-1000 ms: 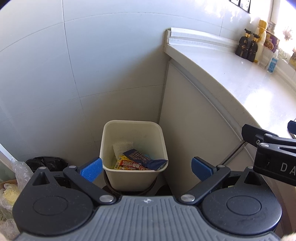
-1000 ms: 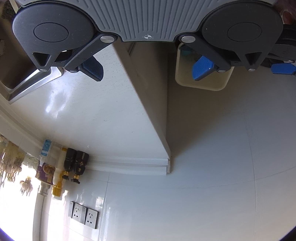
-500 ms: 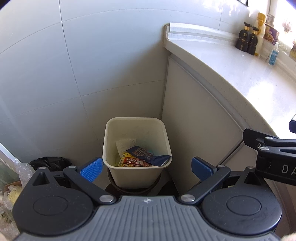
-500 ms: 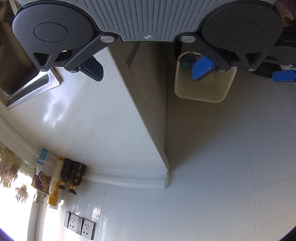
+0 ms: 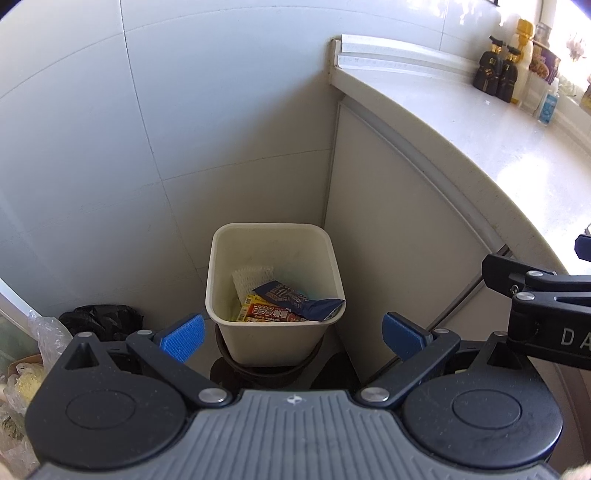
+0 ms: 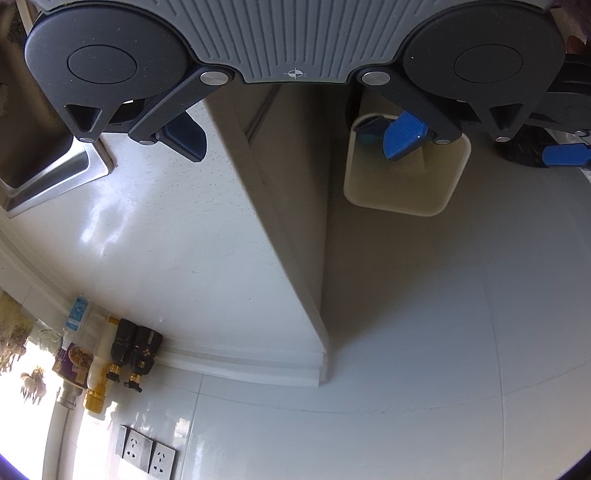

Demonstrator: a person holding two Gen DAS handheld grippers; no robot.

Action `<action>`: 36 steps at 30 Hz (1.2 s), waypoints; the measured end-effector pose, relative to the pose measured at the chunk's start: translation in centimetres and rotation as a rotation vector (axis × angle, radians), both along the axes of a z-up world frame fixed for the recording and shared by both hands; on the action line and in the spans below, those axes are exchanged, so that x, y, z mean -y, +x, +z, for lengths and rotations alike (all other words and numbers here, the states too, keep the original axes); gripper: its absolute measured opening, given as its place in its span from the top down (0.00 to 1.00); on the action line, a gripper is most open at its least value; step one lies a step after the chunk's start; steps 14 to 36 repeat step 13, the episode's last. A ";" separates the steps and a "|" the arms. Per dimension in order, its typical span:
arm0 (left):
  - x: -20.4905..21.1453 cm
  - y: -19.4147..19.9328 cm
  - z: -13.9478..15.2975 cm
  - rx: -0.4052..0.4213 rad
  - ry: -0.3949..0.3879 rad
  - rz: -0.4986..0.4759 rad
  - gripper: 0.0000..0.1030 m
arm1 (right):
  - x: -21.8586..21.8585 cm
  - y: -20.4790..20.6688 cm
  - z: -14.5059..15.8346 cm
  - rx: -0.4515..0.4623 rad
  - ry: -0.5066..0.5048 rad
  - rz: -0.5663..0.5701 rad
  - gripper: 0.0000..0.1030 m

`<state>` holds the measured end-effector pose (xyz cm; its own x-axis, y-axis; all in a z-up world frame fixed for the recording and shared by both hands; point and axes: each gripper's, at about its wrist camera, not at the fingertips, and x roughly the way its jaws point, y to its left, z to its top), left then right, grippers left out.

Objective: Collect trash

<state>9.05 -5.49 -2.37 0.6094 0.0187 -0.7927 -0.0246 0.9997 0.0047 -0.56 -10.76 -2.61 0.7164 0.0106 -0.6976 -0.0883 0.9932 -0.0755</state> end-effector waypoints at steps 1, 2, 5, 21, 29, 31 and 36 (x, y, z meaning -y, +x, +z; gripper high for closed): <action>0.0 0.0 0.0 -0.001 -0.001 -0.001 0.00 | -0.1 0.0 0.0 0.000 0.001 0.001 0.00; -0.1 0.0 0.0 -0.002 -0.003 -0.002 0.00 | -0.1 0.0 0.0 0.001 0.001 0.002 0.00; -0.2 -0.1 0.0 0.000 -0.008 -0.003 0.00 | -0.1 0.0 0.0 0.002 0.003 0.003 0.00; -0.2 -0.1 -0.1 -0.001 -0.016 -0.009 0.00 | -0.1 0.0 -0.1 0.005 0.006 0.008 0.00; -0.2 -0.1 -0.1 -0.001 -0.016 -0.009 0.00 | -0.1 0.0 -0.1 0.005 0.006 0.008 0.00; -0.2 -0.1 -0.1 -0.001 -0.016 -0.009 0.00 | -0.1 0.0 -0.1 0.005 0.006 0.008 0.00; -0.2 -0.1 -0.1 -0.001 -0.016 -0.009 0.00 | -0.1 0.0 -0.1 0.005 0.006 0.008 0.00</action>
